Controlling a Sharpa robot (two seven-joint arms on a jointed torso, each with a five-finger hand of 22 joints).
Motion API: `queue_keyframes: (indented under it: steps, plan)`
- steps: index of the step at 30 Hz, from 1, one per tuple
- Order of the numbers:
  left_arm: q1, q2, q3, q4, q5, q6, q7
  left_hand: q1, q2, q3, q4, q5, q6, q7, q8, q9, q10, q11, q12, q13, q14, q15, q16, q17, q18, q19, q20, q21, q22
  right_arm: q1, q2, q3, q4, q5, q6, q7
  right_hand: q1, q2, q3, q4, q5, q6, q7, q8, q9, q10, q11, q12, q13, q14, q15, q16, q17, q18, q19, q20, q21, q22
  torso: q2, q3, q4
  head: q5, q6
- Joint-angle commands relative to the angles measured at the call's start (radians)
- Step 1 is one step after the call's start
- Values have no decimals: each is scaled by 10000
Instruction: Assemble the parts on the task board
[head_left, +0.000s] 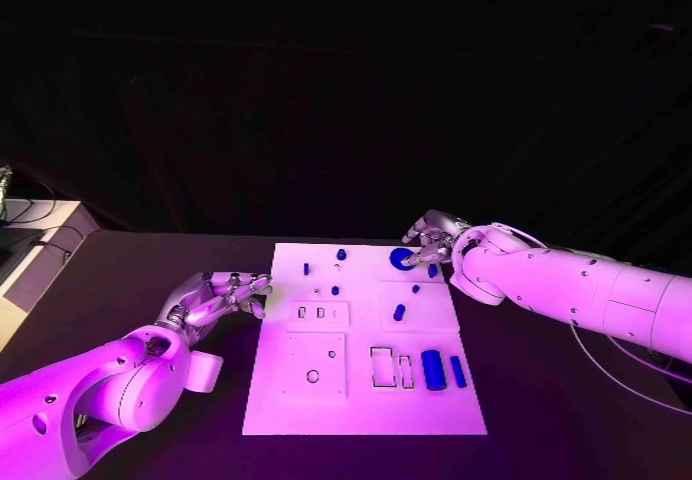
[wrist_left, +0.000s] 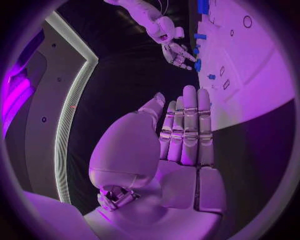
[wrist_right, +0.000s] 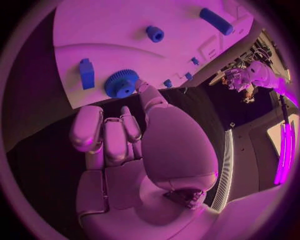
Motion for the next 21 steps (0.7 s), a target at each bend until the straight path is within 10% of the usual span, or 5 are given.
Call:
queue_keyframes:
  steps: [1,21]
  plan:
    - [-1,18,7,22,-8,183,58,-15,36,-33,-33,-17,-36,-1,0,-5,-63,16,8,1,18,60,-52,-11,136,-26,57,-50,-9,-17,75,3,-140,158,364,-117,-57,57,-13,-32,32,-114,147,-11,8,188,-21,25,540,65,26,58,22,170,709,41,55,1204,-8,4,16,-20,-45]
    - [-2,4,7,39,-9,182,58,-15,36,-33,-33,-17,-36,-1,0,-5,-63,16,8,1,18,60,-52,-11,136,-26,57,-50,-9,-90,369,-3,-668,334,889,-96,-141,224,23,-113,91,15,116,14,15,240,-43,63,576,70,14,69,85,158,711,38,102,1240,6,-7,23,87,-115]
